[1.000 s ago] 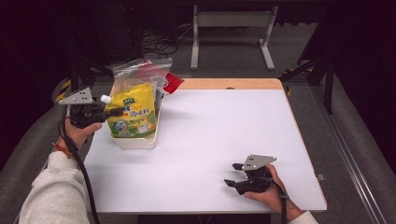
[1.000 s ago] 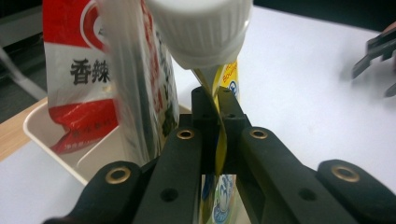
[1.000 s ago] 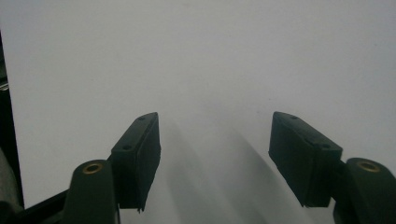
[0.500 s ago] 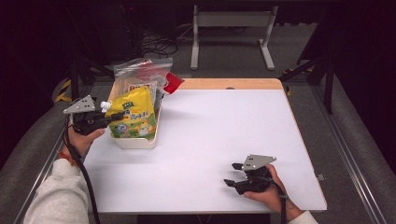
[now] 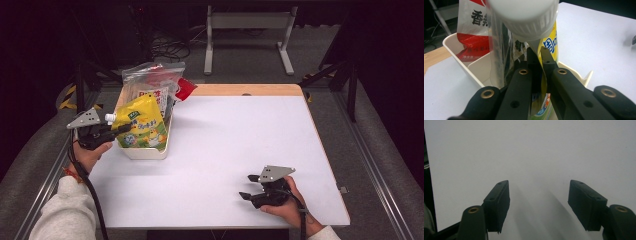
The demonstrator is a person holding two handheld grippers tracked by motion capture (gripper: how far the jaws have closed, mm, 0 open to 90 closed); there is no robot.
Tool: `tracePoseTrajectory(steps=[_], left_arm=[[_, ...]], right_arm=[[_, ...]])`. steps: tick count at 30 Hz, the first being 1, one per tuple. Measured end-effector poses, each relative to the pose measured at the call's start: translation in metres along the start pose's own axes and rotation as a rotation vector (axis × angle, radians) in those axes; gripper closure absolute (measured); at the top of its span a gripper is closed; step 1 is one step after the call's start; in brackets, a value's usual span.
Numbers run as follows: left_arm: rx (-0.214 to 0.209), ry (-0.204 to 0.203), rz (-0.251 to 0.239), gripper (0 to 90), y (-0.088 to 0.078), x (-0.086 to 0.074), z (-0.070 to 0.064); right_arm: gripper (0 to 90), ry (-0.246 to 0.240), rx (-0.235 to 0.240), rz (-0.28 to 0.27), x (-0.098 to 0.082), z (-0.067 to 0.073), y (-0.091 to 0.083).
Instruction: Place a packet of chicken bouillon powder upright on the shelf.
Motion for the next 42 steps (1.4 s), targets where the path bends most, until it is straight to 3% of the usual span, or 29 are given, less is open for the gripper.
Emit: tracePoseTrajectory(steps=[11, 15, 22, 26, 29, 35, 36, 38, 40, 42], left_arm=[[0.004, -0.019, -0.026, 89.5, 0.0, -0.005, 0.0], [0.061, 0.028, -0.011, 89.4, 0.001, -0.004, -0.001], [0.125, 0.035, -0.022, 85.5, 0.0, -0.003, -0.003], [0.154, 0.042, -0.046, 76.9, -0.001, 0.0, -0.007], [0.18, 0.031, -0.099, 67.1, -0.007, 0.005, -0.011], [0.219, 0.039, -0.124, 53.9, -0.016, 0.005, -0.018], [0.223, 0.032, -0.132, 53.9, -0.019, 0.005, -0.019], [0.255, 0.024, -0.149, 43.4, -0.023, 0.005, -0.021], [0.294, 0.012, -0.14, 39.8, -0.03, 0.005, -0.022], [0.3, -0.009, -0.157, 34.0, -0.036, 0.005, -0.024]], right_arm=[[33.6, -0.001, 0.001, -0.001, 0.0, 0.0, 0.0], [33.6, 0.0, 0.001, -0.003, 0.001, 0.001, -0.001], [33.6, -0.004, -0.004, -0.009, 0.002, 0.0, -0.002], [33.6, -0.005, -0.007, -0.013, 0.002, -0.001, -0.004], [33.6, -0.012, -0.012, -0.014, 0.003, 0.0, -0.005], [33.6, -0.017, -0.025, -0.024, 0.004, -0.002, -0.008], [33.6, -0.018, -0.027, -0.025, 0.005, -0.002, -0.009], [33.6, -0.025, -0.036, -0.027, 0.005, -0.003, -0.01], [33.6, -0.027, -0.039, -0.028, 0.006, -0.003, -0.011], [33.5, -0.033, -0.044, -0.03, 0.007, -0.003, -0.012]])
Point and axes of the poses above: each handheld gripper's, and its own axes: y roughly forward along the jaws, x roughly out of its top, z roughly to its left, the point moved 9 cm from there along y, roughly forward along the jaws, and after that the axes turned 9 degrees about -y, right-handed, at the moved point
